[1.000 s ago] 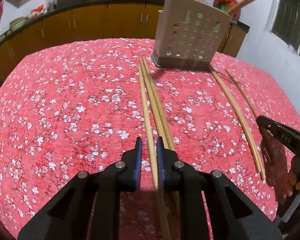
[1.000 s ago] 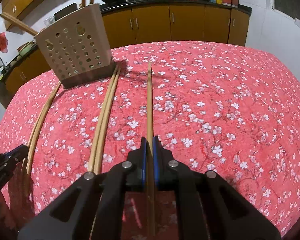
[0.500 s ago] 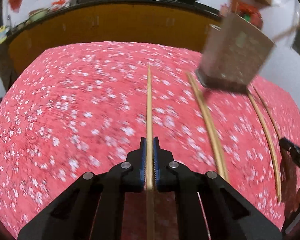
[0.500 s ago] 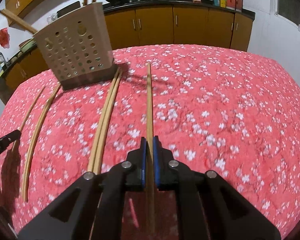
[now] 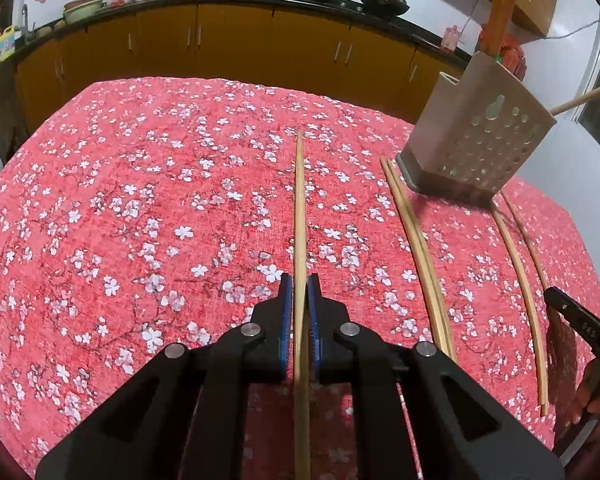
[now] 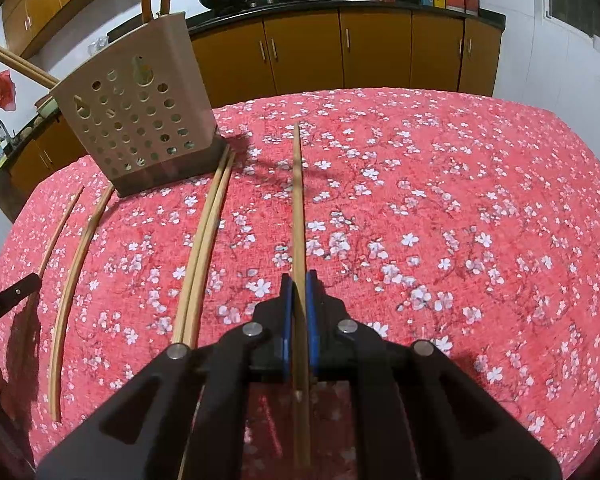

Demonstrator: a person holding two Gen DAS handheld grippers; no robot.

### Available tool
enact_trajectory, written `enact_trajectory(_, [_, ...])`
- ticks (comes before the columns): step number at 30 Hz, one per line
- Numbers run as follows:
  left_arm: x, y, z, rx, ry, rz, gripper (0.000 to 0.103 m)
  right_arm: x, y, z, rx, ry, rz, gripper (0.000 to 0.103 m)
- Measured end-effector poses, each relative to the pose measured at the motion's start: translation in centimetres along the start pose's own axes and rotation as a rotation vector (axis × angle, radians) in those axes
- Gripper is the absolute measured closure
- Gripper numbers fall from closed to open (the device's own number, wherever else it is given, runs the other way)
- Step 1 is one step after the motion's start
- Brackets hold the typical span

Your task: Organize utensils

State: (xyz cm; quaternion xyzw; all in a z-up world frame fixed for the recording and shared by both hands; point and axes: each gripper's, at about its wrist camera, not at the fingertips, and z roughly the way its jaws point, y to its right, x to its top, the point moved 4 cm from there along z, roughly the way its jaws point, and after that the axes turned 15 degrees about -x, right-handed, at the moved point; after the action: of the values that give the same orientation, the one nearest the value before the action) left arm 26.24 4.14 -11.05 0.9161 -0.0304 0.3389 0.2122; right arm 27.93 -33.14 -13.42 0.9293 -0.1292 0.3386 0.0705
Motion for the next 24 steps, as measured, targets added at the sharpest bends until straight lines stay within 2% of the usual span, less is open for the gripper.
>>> enact_trajectory(4, [-0.1, 0.7, 0.3, 0.047, -0.011, 0.038, 0.092, 0.0, 0.0, 0.0, 0.008, -0.001, 0.008, 0.095])
enact_trajectory(9, [-0.2, 1.4, 0.6, 0.043, -0.025, 0.08, 0.079, -0.1, 0.1, -0.1, 0.016, -0.003, 0.016, 0.095])
enact_trajectory(18, [-0.1, 1.4, 0.8, 0.043, -0.027, 0.084, 0.079, -0.1, 0.1, -0.1, 0.015, -0.002, 0.016, 0.095])
enact_trajectory(24, [-1.2, 1.7, 0.0, 0.048, -0.046, 0.124, 0.079, -0.9, -0.5, -0.8, -0.032, 0.01, -0.039, 0.094])
